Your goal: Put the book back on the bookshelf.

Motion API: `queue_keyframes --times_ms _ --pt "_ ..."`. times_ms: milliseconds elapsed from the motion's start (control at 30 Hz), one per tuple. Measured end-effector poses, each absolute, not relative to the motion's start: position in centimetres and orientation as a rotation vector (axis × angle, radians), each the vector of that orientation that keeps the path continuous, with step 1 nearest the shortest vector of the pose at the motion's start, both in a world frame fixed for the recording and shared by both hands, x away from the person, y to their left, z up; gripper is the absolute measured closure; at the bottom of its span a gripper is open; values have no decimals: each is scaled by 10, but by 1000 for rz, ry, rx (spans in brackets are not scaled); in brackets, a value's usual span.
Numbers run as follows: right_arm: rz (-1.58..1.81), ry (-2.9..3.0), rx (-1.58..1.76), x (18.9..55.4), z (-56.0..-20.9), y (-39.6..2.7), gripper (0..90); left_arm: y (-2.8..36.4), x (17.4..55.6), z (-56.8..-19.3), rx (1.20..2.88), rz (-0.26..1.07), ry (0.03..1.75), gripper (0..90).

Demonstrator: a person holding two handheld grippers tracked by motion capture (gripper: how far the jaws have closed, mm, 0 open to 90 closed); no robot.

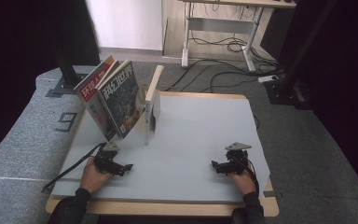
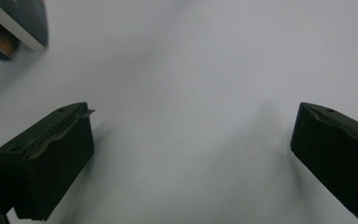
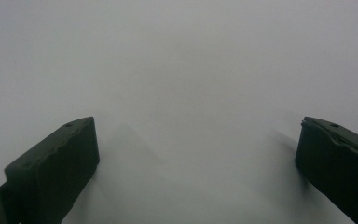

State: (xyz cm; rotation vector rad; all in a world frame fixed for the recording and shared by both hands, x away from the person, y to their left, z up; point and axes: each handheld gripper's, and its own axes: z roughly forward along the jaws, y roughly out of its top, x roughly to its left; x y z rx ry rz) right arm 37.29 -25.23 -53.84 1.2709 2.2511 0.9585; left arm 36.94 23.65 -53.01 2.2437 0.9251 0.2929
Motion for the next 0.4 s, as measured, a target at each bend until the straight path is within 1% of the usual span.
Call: queue_keyframes --times_ms 167,400 --pt "958 2251 1271 373 -538 -252 0 233 368 -531 2271 330 917 0" --pt "959 2251 1271 373 -539 -252 0 233 368 -531 2271 328 918 0"
